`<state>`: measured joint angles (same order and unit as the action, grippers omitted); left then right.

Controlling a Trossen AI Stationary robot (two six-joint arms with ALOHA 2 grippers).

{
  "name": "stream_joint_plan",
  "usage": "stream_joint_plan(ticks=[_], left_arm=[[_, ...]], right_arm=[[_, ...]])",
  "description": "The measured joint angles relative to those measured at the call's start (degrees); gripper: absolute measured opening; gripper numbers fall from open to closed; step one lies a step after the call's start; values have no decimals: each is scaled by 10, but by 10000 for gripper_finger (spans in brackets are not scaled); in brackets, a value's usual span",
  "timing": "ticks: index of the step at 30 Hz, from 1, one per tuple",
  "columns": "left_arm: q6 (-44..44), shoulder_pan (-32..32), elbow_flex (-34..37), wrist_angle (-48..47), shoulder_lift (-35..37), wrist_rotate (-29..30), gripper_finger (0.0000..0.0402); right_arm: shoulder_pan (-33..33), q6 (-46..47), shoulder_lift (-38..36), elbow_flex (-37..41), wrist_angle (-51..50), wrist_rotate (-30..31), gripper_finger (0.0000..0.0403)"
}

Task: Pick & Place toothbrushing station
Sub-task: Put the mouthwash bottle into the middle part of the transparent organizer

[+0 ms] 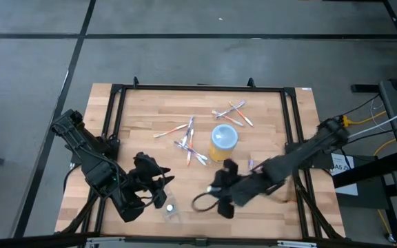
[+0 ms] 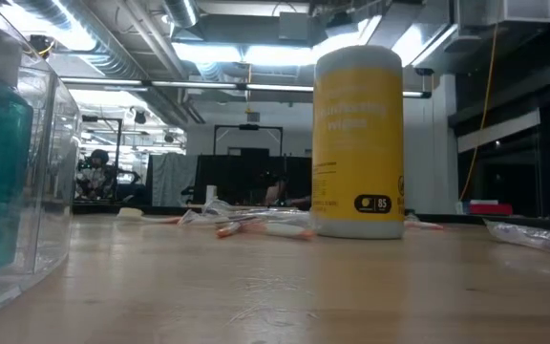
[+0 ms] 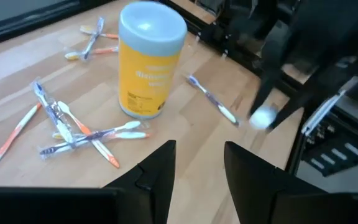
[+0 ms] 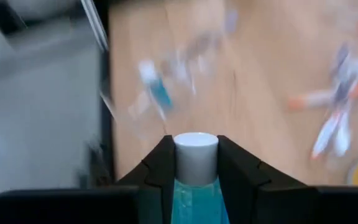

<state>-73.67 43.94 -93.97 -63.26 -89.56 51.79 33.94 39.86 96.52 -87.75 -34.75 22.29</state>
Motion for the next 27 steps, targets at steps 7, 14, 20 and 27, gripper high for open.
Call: stream_joint_plan(ticks=[7, 14, 20, 27], left_arm=[[-22, 1, 0, 0, 0, 52, 134], [-110, 11, 0, 19, -18, 163, 134], [38, -8, 0, 135, -25, 55, 134], [47, -101, -15, 204, -21, -181, 159]], right_arm=[[18, -83, -111, -1, 136, 103, 93], [18, -130, -137, -1, 172, 46, 93], [17, -105, -120, -1, 95, -22, 93], [-2, -119, -120, -1, 51, -82, 93]])
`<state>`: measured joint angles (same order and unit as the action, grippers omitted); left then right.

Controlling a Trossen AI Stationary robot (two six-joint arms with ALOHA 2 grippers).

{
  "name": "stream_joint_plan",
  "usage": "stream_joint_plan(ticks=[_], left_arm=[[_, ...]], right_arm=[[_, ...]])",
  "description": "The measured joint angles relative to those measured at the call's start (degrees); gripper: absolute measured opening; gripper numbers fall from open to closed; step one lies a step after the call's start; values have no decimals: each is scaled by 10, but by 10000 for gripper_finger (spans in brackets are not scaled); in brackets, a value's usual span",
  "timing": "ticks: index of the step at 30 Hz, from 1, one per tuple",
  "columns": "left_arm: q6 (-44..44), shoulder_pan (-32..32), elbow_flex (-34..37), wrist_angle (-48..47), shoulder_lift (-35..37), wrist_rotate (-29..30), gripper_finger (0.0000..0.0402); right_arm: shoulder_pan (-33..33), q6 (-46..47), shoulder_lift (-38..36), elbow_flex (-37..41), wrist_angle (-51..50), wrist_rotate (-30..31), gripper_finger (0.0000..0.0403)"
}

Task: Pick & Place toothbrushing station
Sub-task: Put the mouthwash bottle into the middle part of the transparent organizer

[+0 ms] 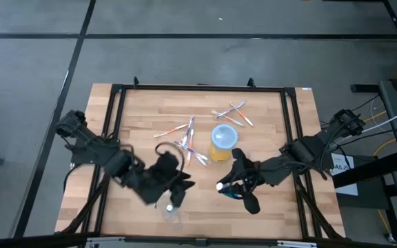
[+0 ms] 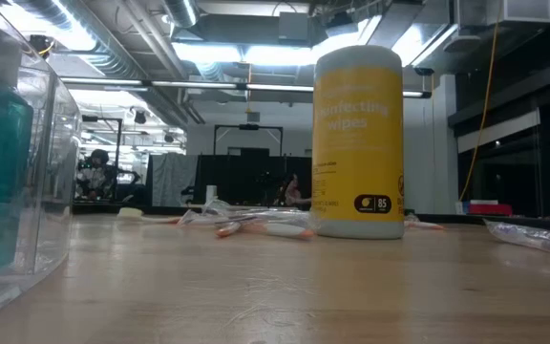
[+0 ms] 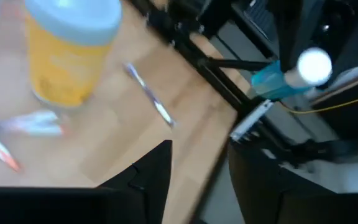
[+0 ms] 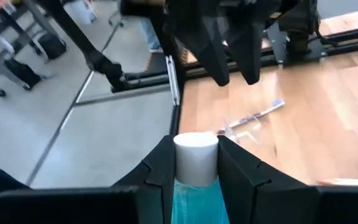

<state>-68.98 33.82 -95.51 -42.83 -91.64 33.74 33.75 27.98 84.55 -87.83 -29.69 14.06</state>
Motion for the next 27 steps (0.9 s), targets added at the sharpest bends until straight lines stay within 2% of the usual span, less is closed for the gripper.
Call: stream_joint_plan(ticks=[4, 9, 12, 18, 27], left_arm=[[-15, -33, -1, 43, -1, -82, 183], [-12, -56, -1, 150, -1, -137, 212], [-16, -69, -1, 183, 0, -153, 225], [-61, -91, -1, 144, -16, -183, 232], [-99, -113, -1, 153, -42, -184, 228]], right_arm=[[0, -13, 0, 0, -45, 1, 93], [0, -21, 5, 0, -94, 17, 93], [-1, -33, 5, 0, -90, 30, 93], [0, -67, 7, 0, -89, 47, 93], [-3, -93, 18, 0, -91, 93, 93]])
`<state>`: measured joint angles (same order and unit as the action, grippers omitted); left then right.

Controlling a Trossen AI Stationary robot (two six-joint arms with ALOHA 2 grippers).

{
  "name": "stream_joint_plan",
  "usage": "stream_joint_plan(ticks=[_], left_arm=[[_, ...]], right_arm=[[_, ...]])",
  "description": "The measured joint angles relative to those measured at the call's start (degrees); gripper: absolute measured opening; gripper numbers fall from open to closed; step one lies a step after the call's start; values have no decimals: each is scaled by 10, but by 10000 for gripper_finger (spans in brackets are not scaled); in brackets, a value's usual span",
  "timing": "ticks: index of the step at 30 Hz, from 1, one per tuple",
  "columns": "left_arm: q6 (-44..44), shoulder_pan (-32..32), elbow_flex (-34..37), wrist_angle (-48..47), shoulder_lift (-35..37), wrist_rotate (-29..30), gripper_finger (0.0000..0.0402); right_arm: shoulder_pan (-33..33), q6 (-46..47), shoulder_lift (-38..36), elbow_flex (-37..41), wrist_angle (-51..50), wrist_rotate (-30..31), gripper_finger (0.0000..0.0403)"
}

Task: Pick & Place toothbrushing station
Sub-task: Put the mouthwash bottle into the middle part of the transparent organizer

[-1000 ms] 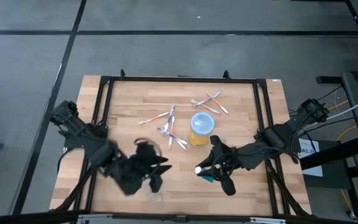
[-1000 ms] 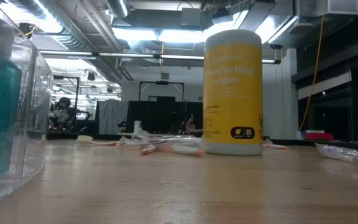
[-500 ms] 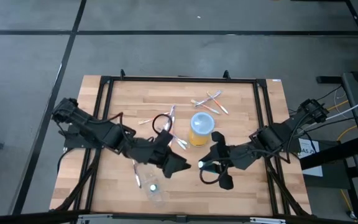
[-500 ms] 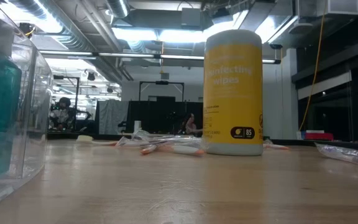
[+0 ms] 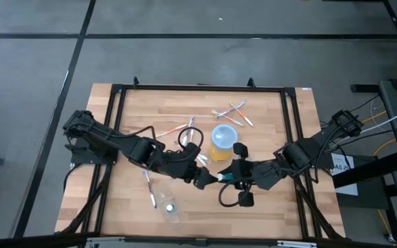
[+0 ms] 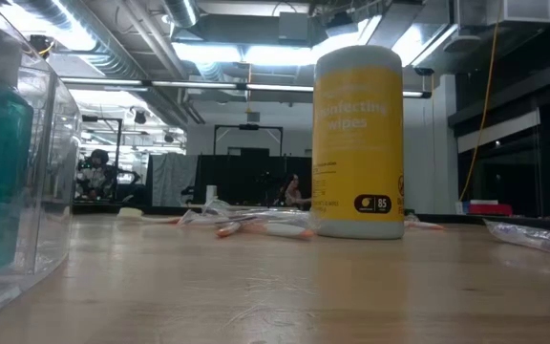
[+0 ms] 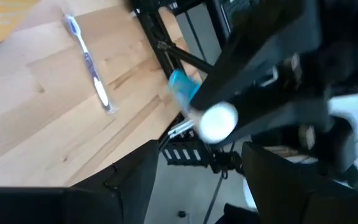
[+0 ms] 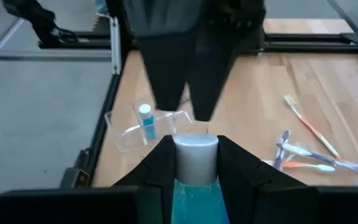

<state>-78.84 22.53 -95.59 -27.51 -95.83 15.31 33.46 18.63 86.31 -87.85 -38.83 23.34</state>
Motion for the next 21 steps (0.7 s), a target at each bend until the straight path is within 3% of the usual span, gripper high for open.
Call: stream_joint_plan(ticks=[21], left_arm=[[-12, -16, 0, 3, -21, 7, 187]], right_arm=[[-30, -18, 24, 0, -9, 1, 93]])
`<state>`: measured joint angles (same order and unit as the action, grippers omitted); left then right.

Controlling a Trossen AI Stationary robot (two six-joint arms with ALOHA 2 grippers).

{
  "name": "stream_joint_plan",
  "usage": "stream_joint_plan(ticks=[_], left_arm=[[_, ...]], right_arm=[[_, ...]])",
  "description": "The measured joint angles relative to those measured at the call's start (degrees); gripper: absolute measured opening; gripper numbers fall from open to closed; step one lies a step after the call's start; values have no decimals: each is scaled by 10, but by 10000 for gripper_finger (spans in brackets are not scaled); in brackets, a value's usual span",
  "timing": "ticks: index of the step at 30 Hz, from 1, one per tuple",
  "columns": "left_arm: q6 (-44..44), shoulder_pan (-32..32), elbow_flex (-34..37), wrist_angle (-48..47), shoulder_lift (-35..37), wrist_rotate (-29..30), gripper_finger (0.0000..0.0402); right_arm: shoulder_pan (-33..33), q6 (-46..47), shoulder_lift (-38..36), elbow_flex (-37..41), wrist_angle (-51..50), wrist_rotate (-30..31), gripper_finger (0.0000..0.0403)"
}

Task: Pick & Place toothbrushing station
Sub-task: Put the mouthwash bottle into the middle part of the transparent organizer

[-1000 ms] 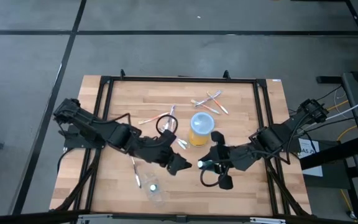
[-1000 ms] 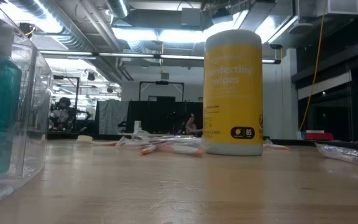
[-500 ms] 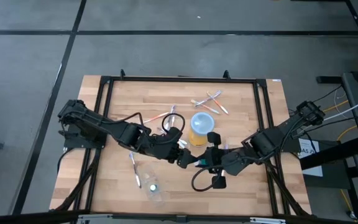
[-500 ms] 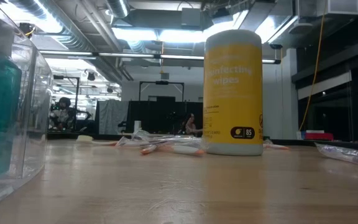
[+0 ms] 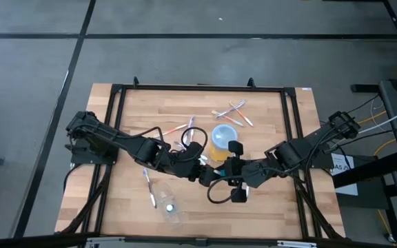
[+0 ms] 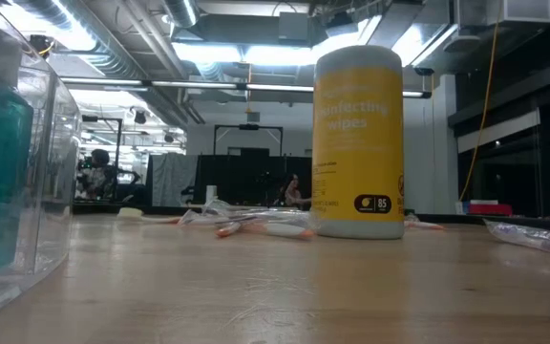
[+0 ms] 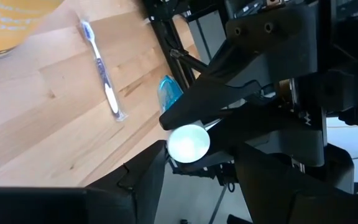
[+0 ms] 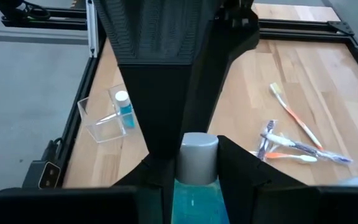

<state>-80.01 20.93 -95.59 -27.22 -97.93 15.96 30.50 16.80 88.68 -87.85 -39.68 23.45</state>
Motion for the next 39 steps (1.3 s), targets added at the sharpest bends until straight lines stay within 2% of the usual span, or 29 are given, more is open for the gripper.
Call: stream_joint_plan(ticks=[17, 39], left_arm=[[32, -18, 0, 0, 2, -22, 187], [28, 11, -1, 9, 20, 34, 186]], right_arm=[[0, -3, 1, 0, -6, -1, 93], [8, 24, 2, 0, -42, 25, 93]])
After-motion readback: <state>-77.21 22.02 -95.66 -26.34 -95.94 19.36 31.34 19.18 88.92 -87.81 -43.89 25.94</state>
